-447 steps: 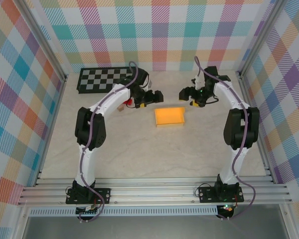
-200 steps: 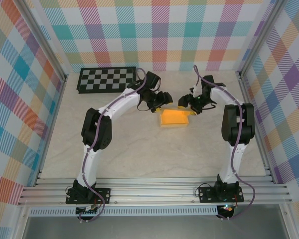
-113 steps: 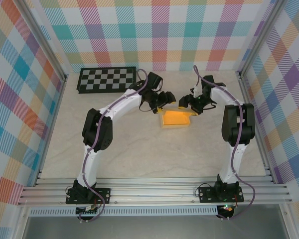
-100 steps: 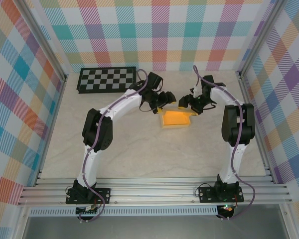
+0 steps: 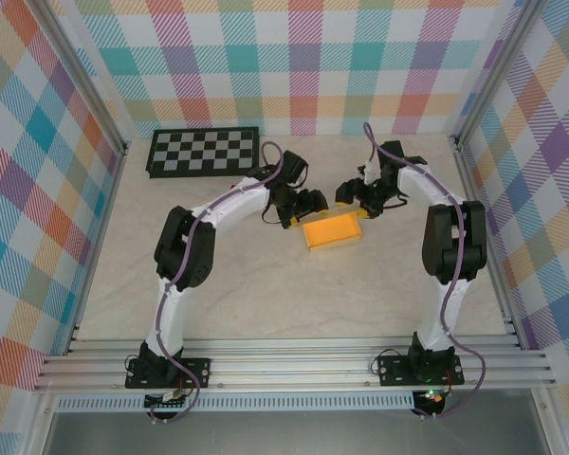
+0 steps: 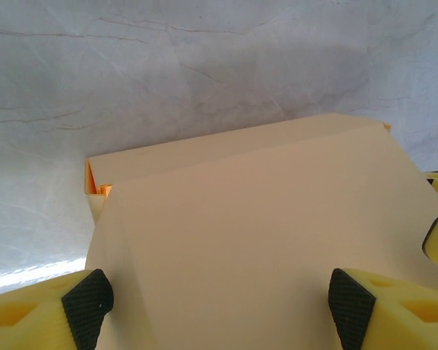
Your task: Fold the paper box
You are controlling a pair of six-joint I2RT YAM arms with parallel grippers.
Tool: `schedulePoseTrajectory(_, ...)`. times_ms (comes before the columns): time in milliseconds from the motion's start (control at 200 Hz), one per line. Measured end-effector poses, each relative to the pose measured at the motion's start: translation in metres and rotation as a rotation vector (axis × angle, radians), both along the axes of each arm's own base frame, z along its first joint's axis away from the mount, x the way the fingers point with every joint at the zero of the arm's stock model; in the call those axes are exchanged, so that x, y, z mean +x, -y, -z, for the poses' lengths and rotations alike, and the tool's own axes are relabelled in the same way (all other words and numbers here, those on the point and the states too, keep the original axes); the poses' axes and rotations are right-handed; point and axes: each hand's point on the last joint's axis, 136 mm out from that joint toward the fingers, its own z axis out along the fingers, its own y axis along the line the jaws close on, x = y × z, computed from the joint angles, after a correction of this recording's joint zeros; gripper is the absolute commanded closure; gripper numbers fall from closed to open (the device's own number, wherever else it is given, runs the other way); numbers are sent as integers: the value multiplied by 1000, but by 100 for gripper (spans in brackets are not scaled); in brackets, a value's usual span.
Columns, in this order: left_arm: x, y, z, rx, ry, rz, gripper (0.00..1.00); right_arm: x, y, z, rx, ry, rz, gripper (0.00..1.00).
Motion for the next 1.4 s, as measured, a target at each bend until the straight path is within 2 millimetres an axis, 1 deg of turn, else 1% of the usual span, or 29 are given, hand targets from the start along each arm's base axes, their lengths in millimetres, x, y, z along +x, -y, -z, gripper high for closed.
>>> schedulePoseTrajectory(115,-6,-4,-5,-22,3,-1,13,-1,-3,-1,10,-2,-7,28)
schedulePoseTrajectory(220,-11,-2,-10,-47,3,-5,11,-4,-6,-1,22,-10,-16,28)
schedulePoseTrajectory(370,-19,-1,-13,-68,-2,-19,10,-12,-6,3,20,-27,-30,29)
schedulePoseTrajectory(475,-23,-2,-15,-91,-21,-61,9,-18,-6,7,21,-45,-33,30)
schedulePoseTrajectory(635,-15,5,-24,-148,-30,-139,10,-26,-5,11,23,-66,-34,31)
schedulePoseTrajectory(905,0,7,-31,-201,-38,-298,11,-39,-4,6,22,-49,-20,33)
schedulePoseTrajectory(1085,9,5,-30,-237,-49,-395,12,-42,-5,5,-3,-46,-9,33)
schedulePoseTrajectory(1235,10,2,-33,-212,-35,-395,11,-43,-9,5,-22,-43,-2,29)
schedulePoseTrajectory(1400,10,-2,-45,-132,41,-297,11,-46,-18,1,-23,-37,-24,28)
